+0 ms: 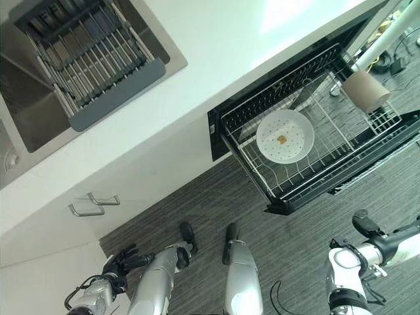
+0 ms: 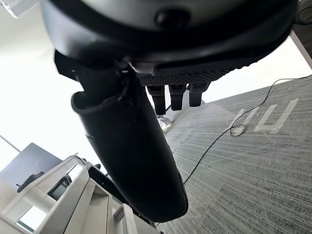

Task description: Place the dishes in the dishwasher.

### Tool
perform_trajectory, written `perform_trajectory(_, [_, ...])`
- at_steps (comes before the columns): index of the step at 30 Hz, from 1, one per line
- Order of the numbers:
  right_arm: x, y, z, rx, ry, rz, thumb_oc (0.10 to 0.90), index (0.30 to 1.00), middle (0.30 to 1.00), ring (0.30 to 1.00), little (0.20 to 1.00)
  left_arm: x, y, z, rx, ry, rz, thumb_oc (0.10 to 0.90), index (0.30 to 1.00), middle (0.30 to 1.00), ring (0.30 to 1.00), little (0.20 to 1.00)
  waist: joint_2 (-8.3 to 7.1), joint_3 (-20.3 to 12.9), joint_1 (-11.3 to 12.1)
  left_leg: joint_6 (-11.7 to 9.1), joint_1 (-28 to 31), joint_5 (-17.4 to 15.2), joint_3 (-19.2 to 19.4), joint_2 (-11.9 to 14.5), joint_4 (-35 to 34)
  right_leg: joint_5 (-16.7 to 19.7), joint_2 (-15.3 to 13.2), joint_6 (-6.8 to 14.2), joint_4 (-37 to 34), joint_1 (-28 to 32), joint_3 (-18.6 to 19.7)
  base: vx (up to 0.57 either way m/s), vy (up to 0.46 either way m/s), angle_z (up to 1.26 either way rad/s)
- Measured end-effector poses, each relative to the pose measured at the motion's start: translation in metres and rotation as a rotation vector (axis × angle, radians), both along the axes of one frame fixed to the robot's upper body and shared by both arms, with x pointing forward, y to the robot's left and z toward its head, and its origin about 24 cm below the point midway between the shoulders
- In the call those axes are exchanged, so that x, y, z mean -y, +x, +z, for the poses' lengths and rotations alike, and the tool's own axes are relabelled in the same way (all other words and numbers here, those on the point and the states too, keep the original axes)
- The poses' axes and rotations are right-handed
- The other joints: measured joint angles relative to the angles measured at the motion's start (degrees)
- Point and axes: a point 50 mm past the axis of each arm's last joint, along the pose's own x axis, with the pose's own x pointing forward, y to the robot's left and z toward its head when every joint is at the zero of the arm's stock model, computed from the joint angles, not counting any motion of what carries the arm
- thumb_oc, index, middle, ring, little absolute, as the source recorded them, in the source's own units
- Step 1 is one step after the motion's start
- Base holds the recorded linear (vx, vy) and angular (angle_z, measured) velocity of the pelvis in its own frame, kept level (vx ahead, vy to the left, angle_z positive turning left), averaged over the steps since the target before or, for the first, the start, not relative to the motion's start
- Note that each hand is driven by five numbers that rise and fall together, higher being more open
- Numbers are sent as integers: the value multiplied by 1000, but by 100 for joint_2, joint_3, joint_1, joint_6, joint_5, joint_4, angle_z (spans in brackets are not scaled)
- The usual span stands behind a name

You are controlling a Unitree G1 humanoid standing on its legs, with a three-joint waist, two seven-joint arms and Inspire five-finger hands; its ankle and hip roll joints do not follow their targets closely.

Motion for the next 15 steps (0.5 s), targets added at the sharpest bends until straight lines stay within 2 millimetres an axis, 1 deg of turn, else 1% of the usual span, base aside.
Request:
perform_trajectory(1, [-2, 4, 2, 5, -5, 12, 800, 900, 900, 900, 900, -1, 2, 1, 7, 4, -2, 800, 900, 900, 900, 900, 0, 3, 14, 1, -67, -22, -12, 7, 51, -4, -7, -2, 46, -75, 2, 0, 0, 0])
perform_trajectory(3, [-4, 11, 8, 2, -38, 45, 800, 900, 900, 900, 900, -1, 5, 3, 16, 6, -9, 800, 900, 900, 900, 900, 23, 6, 116, 3, -112, -73, -11, 9, 148, -31, -23, -4, 112, -116, 17, -4, 17, 1])
perform_trajectory(4, [-3, 20, 20, 17, -80, 68, 800, 900, 900, 900, 900, -1, 4, 3, 8, 14, -17, 800, 900, 900, 900, 900, 43, 2, 158, 3, -173, -95, -14, -13, 191, -84, -81, -4, 222, -185, 13, -3, 35, 9])
perform_trajectory(5, [2, 24, 35, 19, -157, 97, 800, 900, 900, 900, 900, 0, 4, 3, 5, 15, -25, 800, 900, 900, 900, 900, 100, 5, 204, 4, -312, -139, -6, -28, 291, -125, -153, 0, 366, -361, 29, 6, 33, 11])
perform_trajectory(6, [3, 27, 43, 30, -191, 114, 800, 900, 900, 900, 900, 1, 3, 2, -5, 13, -26, 800, 900, 900, 900, 900, 127, 3, 261, 6, -356, -140, -5, -32, 325, -141, -173, -1, 412, -416, 39, 25, 24, 4])
perform_trajectory(7, [4, 29, 49, 30, -218, 131, 800, 900, 900, 900, 900, 0, 1, 0, -18, 12, -25, 800, 900, 900, 900, 900, 143, 5, 269, 7, -395, -141, -9, -28, 372, -148, -180, -7, 452, -457, 40, 32, 19, 2])
perform_trajectory(8, [6, 30, 52, 23, -240, 136, 800, 900, 900, 900, 900, 0, -2, -1, -31, 14, -27, 800, 900, 900, 900, 900, 147, 6, 291, 5, -423, -140, -10, -33, 388, -182, -198, -42, 498, -491, 39, 37, 19, 4])
perform_trajectory(10, [10, 31, 60, 12, -278, 153, 800, 900, 900, 900, 900, 1, -11, -6, -54, 14, -36, 800, 900, 900, 900, 900, 167, 8, 347, -7, -541, -131, -19, -33, 422, -221, -208, -16, 553, -619, 47, 15, 7, 2])
perform_trajectory(12, [12, 33, 73, 25, -321, 161, 800, 900, 900, 900, 900, 2, -16, -8, -72, 10, -36, 800, 900, 900, 900, 900, 237, 14, 364, -10, -697, -128, -23, -27, 470, -212, -217, -30, 613, -781, 46, 0, 0, 0])
perform_trajectory(15, [17, 34, 86, 23, -376, 162, 800, 900, 900, 900, 900, 1, -19, -9, -82, 9, -33, 800, 900, 900, 900, 900, 295, 13, 388, -46, -852, -88, -30, -30, 488, -213, -217, -44, 678, -961, 53, 0, 0, 0])
